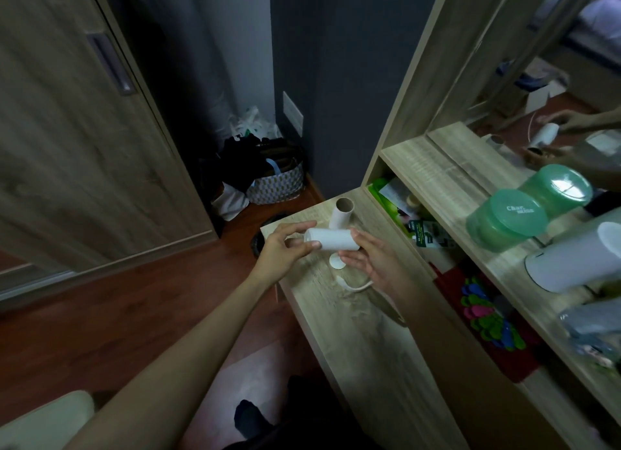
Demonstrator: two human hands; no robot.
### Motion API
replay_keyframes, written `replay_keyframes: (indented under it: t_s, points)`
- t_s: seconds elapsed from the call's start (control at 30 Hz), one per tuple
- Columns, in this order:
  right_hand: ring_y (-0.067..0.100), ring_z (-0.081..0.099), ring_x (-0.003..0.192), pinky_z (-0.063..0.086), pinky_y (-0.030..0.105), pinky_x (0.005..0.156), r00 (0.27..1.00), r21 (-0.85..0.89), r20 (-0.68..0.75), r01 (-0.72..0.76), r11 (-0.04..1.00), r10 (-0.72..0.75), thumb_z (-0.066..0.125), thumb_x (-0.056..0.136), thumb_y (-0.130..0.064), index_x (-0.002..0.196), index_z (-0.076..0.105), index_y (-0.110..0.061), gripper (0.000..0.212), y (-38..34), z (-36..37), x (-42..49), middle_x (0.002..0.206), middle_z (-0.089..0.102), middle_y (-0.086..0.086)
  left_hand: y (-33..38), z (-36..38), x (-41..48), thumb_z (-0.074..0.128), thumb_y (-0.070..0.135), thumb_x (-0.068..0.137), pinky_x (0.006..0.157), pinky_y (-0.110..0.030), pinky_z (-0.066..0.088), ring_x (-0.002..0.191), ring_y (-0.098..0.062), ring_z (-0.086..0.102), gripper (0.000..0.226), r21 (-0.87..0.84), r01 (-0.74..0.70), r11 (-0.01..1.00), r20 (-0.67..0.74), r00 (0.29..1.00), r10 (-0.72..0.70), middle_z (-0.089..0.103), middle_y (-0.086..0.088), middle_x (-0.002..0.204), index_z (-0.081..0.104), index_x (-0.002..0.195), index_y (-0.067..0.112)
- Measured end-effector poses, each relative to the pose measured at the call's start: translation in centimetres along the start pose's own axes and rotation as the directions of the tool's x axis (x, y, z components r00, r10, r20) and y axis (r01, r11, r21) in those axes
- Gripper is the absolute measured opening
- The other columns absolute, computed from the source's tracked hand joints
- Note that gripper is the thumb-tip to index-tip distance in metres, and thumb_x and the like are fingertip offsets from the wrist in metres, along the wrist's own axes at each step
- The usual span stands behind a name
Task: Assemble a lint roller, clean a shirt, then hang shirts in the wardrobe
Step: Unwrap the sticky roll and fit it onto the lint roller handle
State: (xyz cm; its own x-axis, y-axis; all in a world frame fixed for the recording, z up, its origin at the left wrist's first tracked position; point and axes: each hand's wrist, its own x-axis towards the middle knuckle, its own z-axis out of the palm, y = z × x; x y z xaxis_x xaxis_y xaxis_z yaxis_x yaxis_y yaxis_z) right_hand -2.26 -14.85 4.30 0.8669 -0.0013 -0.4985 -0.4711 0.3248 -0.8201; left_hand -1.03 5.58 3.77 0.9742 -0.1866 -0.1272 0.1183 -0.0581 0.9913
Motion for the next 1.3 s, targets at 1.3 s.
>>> replay_keyframes:
  t_s: [1.3]
  points:
    - [0.032,0.068,0.094,0.059,0.029,0.069,0.999,0.041,0.022,-0.043,0.998,0.043,0.055,0.095,-0.017,0.124,0.055,-0.001,0.033,-0.3,-1.3,-0.3,0.114,0.062,0.022,0.2,0.4,1.0,0.072,-0.001,0.081,0.067,-0.018,0.057,0.065,0.002,0.061,0.029,-0.065,0.107,0.992,0.116,0.988,-0.099,0.050,0.004,0.102,0.050,0.093,0.013]
